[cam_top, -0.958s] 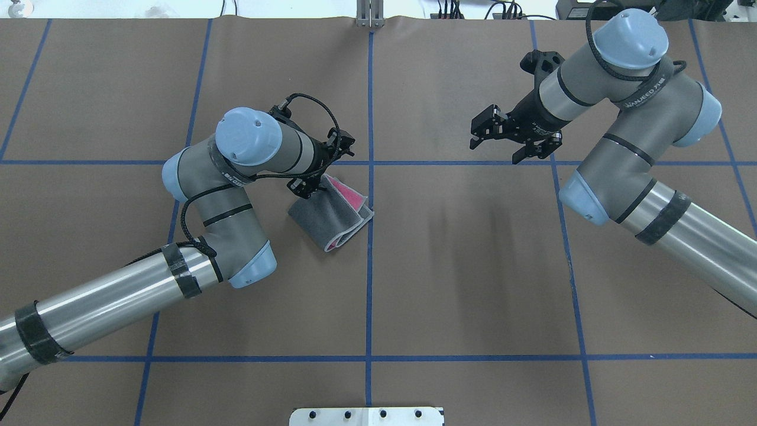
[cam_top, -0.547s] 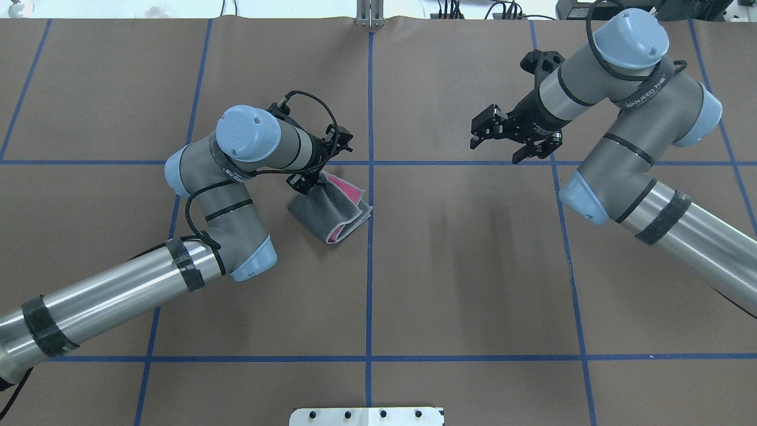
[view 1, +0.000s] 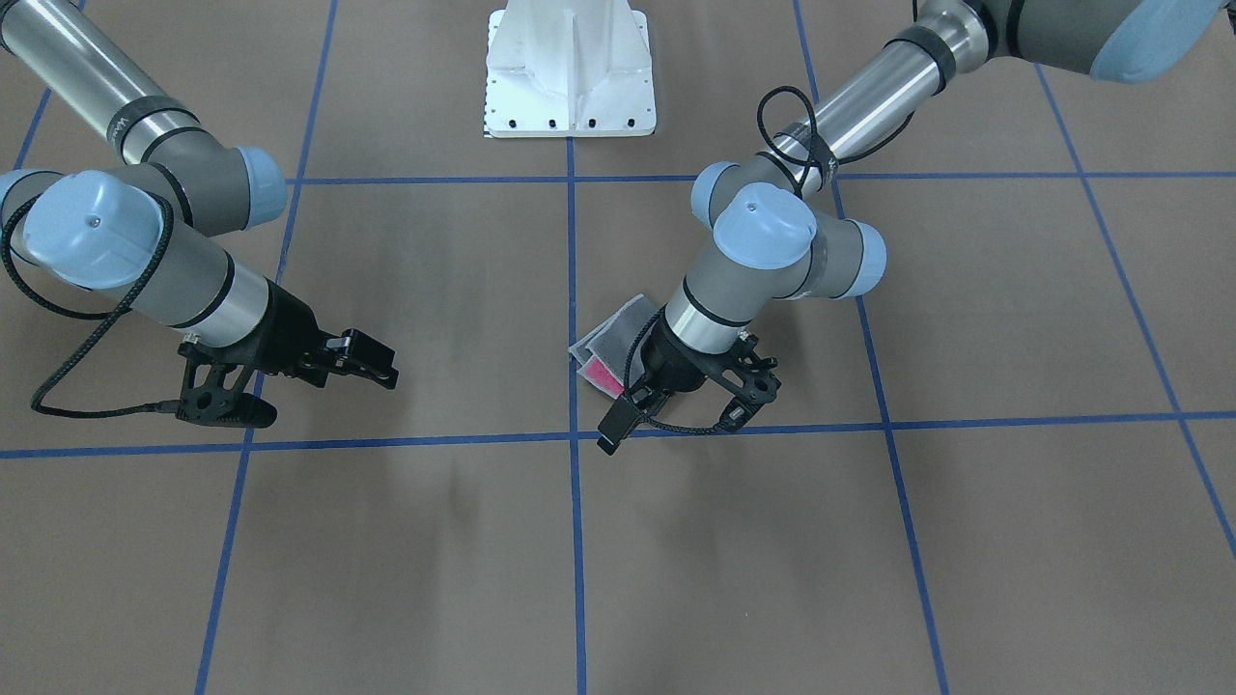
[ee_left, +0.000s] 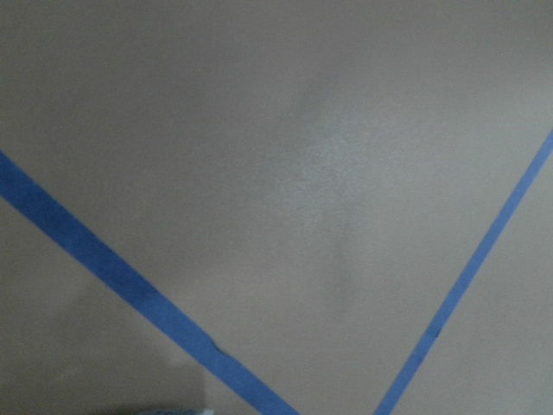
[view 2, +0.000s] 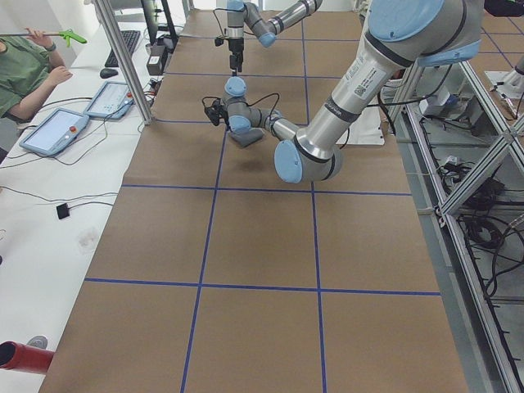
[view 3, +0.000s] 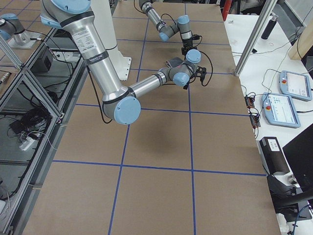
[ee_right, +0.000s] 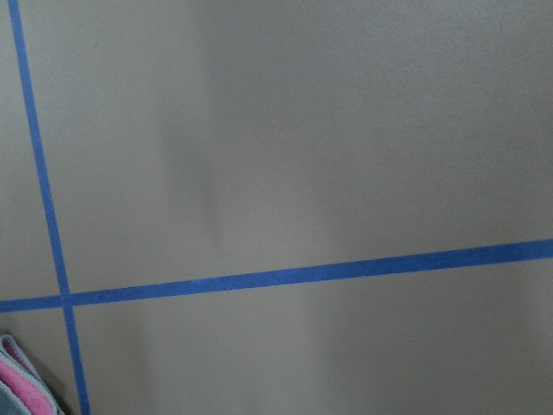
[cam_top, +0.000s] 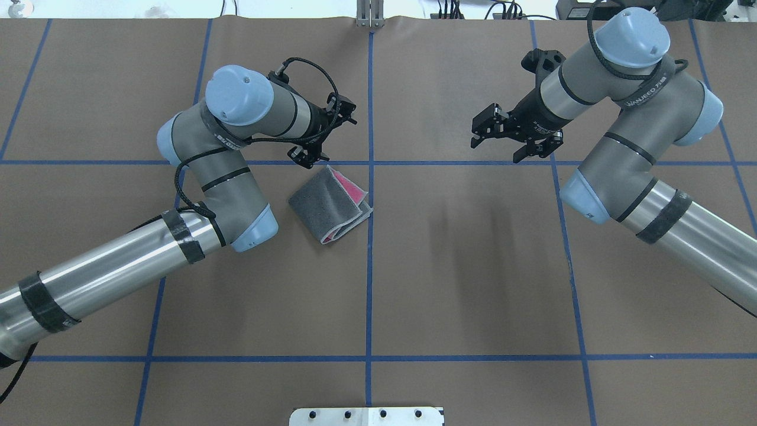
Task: Fold towel twice with both arms
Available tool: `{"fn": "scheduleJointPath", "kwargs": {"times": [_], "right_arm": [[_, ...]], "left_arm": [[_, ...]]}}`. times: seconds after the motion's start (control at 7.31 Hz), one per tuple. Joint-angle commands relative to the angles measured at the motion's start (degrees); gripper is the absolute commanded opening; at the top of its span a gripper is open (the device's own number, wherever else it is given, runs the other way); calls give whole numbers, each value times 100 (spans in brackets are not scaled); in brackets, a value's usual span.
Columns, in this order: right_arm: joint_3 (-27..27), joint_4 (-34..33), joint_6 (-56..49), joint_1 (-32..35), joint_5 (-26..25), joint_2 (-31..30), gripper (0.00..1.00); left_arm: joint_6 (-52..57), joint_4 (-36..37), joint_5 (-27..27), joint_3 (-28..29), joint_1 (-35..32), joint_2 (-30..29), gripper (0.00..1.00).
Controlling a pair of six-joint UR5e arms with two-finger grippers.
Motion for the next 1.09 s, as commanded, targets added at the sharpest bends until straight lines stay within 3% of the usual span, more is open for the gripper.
{"fn": "scheduleJointPath", "kwargs": {"times": [0.0,0.27,0.68,0.96], "right_arm": [[-3,-41,-244,209,-12,-6,100],[-203,-346,-1767,639,-379,-111,100],[-240,-2155,-4238,1385,-767,-129,100],[-266,-2493,-5732,2052,-742,-592,100]], "left_arm": [[290,308,-809,-466,-773,120,100],[2040,327,-987,-1029,-1425,1013,100],[4949,440,-855,-1137,-2243,2148,100],[7061,714,-926,-1346,-2727,3174,100]]}}
